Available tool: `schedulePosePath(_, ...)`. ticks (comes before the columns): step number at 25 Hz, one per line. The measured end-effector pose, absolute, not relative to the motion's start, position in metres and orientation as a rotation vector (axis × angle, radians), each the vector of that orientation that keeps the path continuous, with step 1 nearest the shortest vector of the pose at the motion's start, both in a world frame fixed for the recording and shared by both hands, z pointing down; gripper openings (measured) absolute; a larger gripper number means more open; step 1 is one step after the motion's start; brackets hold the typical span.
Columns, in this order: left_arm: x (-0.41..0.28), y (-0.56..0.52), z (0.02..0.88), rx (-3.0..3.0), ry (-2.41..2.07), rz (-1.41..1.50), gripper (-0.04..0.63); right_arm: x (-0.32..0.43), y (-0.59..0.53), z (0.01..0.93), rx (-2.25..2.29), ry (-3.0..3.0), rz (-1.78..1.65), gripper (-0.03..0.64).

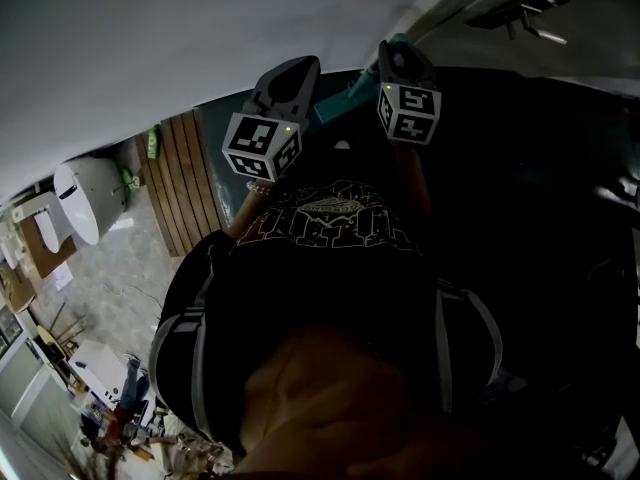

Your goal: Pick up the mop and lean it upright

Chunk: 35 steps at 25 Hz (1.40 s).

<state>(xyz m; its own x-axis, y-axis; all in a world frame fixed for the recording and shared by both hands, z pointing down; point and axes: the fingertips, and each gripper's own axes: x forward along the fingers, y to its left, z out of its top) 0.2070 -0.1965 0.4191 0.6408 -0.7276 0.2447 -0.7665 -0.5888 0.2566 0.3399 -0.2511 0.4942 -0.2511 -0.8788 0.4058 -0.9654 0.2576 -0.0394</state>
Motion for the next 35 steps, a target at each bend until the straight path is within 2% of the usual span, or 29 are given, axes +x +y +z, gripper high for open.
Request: schedulePosePath(35,0.156,-0.236,0.419,2.45,-1.286,0.101,0.037,0.306,-0.346,0.503,1.673,-2.203,0.356,0.118)
